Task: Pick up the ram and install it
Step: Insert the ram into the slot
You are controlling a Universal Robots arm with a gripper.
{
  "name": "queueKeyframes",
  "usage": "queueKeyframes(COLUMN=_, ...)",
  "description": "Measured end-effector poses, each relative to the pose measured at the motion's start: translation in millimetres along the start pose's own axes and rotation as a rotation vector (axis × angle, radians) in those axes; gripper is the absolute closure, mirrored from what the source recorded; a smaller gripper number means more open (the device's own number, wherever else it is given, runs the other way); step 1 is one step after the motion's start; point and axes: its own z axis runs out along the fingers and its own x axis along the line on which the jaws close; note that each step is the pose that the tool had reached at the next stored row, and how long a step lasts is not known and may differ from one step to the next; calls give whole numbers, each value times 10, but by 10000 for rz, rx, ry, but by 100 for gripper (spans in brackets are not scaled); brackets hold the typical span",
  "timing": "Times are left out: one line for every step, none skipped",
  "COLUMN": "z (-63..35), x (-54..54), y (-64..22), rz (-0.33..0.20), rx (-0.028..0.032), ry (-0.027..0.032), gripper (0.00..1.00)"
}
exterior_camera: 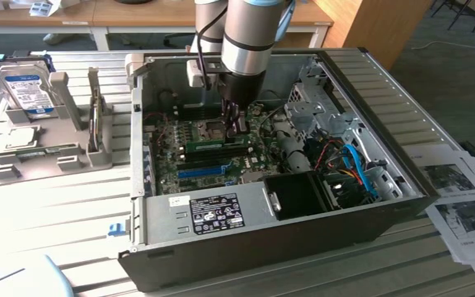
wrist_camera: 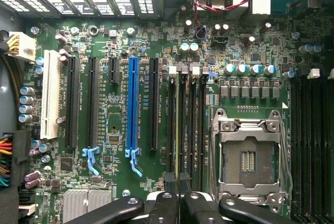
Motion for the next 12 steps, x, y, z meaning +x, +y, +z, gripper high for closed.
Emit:
queueKeyframes(z=0, x=0, y=0, rz=4, rx=0, ry=0, gripper=89)
queueKeyframes(z=1, x=0, y=0, rz=11, rx=0, ry=0, gripper=89)
queueKeyframes(z=1, x=0, y=0, rz=18, rx=0, ry=0, gripper=89)
queueKeyframes(z=1, x=0, y=0, rz=22, rx=0, ry=-1, gripper=89)
queueKeyframes(z=1, x=0, y=0, rz=22, rx=-1, ry=-1, gripper=89)
queueKeyframes(z=1, x=0, y=0, rz=23, rx=-1, ry=-1, gripper=89)
queueKeyframes(z=1, x=0, y=0, rz=23, rx=0, ry=-1, gripper=89)
queueKeyframes(z=1, x=0, y=0, rz=23, rx=0, ry=-1, gripper=89)
queueKeyframes(z=2, x=0, y=0, rz=24, rx=0, ry=-2, gripper=89)
queueKeyframes(z=9, x=-1, y=-1, rz=23, rx=2, ry=-7, gripper=89)
queueKeyframes(z=13, x=-1, y=-1, rz=23, rx=1, ry=-5, gripper=89)
queueKeyframes(z=17, x=0, y=-1, rz=23, rx=0, ry=-2, gripper=89)
